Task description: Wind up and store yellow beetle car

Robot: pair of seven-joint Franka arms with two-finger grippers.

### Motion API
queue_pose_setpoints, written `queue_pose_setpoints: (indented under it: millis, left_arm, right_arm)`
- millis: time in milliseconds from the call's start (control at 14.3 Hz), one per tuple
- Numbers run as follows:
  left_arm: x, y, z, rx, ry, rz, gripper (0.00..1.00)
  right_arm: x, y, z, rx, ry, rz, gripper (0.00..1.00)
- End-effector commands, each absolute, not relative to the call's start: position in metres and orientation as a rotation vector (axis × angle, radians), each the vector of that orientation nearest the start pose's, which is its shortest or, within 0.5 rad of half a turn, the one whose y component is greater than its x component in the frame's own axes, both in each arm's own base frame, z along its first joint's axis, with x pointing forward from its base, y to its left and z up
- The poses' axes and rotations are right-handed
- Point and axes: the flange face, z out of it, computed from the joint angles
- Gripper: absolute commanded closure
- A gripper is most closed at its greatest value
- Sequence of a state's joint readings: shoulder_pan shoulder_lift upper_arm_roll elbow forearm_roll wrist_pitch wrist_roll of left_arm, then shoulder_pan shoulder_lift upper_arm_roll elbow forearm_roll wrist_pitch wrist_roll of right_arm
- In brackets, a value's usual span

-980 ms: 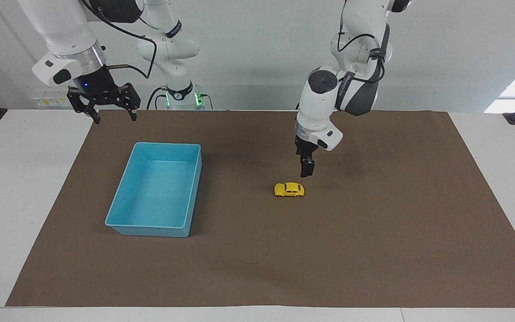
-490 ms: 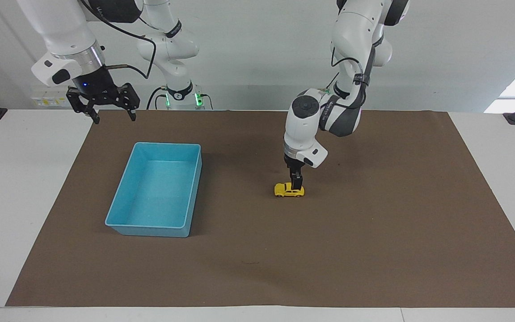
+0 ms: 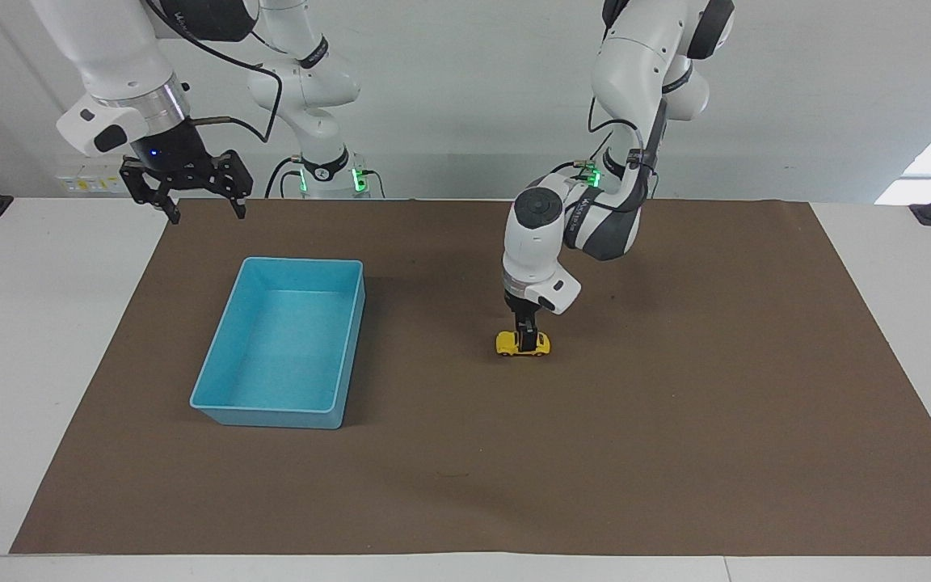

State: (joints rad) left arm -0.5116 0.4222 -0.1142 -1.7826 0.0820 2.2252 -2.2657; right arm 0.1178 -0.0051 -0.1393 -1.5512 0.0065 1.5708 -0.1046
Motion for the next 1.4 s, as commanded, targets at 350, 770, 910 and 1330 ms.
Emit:
queue_pose_setpoints:
  millis: [350, 770, 910, 1330]
  left_arm:
    - [0.538, -0.371, 0.317, 2.164, 2.257, 0.060, 0.40]
    - [0.539, -0.362, 0.310, 2.201, 2.248, 0.058, 0.76]
    - [0.540, -0.359, 0.309, 2.207, 2.256, 0.058, 0.76]
    - [0.553, -0.332, 0.304, 2.187, 2.295, 0.054, 0.76]
  right_arm:
    - [0.550, -0.014, 0.640, -3.118, -0.091, -0.052, 0.00]
    - [0.550, -0.014, 0.640, -3.118, -0.091, -0.052, 0.00]
    - [0.550, -0.014, 0.640, -3.118, -0.089, -0.052, 0.00]
    - [0.550, -0.014, 0.640, -3.118, -0.089, -0.052, 0.00]
